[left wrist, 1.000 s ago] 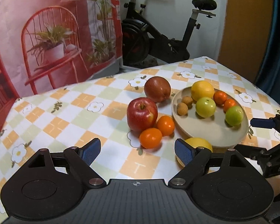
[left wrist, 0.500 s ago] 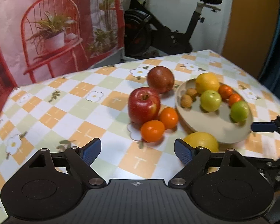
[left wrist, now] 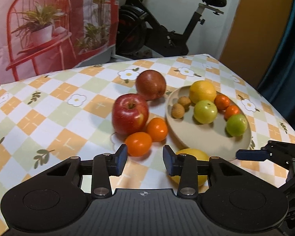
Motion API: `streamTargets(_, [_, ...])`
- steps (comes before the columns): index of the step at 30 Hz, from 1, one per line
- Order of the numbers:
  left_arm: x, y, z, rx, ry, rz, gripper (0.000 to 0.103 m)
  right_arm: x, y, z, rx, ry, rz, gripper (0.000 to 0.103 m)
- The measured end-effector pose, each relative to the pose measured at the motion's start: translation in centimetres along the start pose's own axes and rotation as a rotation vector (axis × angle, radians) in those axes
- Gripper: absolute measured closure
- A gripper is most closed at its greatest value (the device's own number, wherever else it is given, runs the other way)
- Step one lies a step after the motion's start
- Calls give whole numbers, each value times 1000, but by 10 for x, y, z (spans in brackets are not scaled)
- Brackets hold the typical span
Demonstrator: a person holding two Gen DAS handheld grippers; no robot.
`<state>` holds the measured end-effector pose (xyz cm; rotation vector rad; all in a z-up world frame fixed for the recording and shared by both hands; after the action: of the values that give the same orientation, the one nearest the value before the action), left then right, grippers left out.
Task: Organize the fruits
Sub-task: 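Move the left gripper toward a yellow lemon beside the plate, then close the left gripper on the yellow lemon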
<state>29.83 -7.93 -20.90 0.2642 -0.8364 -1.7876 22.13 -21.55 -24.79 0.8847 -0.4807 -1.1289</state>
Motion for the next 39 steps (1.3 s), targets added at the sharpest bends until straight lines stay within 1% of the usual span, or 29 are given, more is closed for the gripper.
streamTargets(1, [2,0,-2,-5,-9,-2,63,-1,0,0,1,6,0,36])
streamTargets(4, [4,-2,-9,-23,-27,4,65,-5,-1,-1,-8,41,2,42])
streamTargets(6, [5,-2,-12,-31,-44,19,65,-9,-2,-4,-17,65,4,42])
streamTargets(11, [12,-3,-17,-51,-105,52,65,-9,-5,-14,-46,92,-14,42])
streamTargets(14, [15,-4,-22,-69,-126,68,65,-10,-6,-22,-60,111,-25,45])
streamTargets(20, [14,-3,-28,-111,-200,164,66,-14,-1,-35,-61,128,-12,46])
streamTargets(29, [22,-12,-30,-158,-277,190,66,-13,4,-46,-57,136,-36,50])
streamTargets(33, [23,-14,-28,-155,-278,184,66,-10,3,-45,-54,135,-49,53])
streamTargets(37, [22,-14,-28,-156,-282,186,66,-8,2,-45,-54,127,-56,54])
streamTargets(39, [21,-14,-28,-158,-283,193,65,-9,2,-45,-55,124,-47,54])
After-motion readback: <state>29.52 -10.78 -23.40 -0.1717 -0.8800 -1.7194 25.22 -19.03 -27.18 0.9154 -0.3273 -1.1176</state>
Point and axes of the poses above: each gripper's, at about its wrist camera, not at the fingertips, and z roughly against the way its jaws point, x to its right, y to its top, the point moved 8 cm from there along -z, roughly the way its jaws point, and after that the axes turned 11 degrees about z, right-handed, at the moved point
